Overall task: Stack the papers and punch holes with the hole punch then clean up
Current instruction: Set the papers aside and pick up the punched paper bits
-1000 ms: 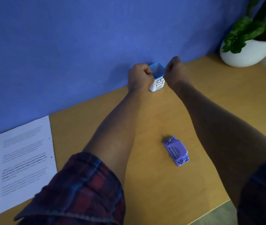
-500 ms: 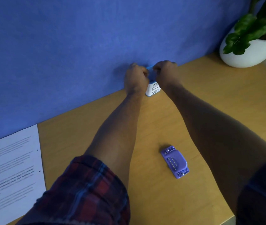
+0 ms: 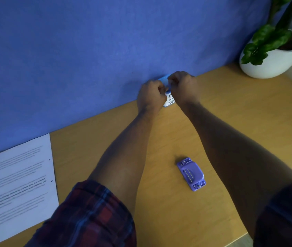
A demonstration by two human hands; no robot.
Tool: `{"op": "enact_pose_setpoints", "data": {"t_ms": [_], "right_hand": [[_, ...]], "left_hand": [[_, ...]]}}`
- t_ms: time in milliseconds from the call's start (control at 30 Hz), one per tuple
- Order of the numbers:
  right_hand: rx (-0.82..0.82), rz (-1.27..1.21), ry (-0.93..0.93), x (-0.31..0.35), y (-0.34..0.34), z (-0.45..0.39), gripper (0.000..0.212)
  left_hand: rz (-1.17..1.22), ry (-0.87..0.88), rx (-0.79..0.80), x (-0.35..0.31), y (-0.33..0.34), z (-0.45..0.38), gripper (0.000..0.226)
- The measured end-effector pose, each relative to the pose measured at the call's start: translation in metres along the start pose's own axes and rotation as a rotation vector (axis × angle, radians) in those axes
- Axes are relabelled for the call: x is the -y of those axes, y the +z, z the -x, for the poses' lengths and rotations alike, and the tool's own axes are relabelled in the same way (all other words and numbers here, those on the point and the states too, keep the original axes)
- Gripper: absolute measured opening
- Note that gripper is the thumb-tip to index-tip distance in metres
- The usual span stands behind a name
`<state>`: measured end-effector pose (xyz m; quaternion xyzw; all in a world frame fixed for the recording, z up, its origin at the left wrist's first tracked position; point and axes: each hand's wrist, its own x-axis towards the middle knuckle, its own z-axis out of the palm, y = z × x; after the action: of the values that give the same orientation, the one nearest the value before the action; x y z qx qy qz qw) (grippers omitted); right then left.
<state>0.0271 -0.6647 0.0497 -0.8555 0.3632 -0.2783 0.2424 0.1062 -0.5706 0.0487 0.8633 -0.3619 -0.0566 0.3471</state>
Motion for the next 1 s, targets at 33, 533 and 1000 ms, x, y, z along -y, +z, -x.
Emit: {"op": "enact_pose_setpoints", "data": {"t_ms": [33, 533, 1000], "right_hand": [[0.000, -0.012, -0.019, 0.004, 0.001, 0.010, 0.013], [0.456, -0.122, -0.013, 0.053, 0.045, 0.242, 0.017], [0.655, 0.062, -0.132, 0.046, 0.029, 0.317, 0.032]], "left_hand": [[-0.031, 0.018, 0.006, 0.005, -0.003, 0.008, 0.015], [-0.200, -0.247, 0.349, 0.115, -0.050, 0.203, 0.011], [0.103, -0.332, 0.283, 0.140, -0.063, 0.307, 0.028]]}}
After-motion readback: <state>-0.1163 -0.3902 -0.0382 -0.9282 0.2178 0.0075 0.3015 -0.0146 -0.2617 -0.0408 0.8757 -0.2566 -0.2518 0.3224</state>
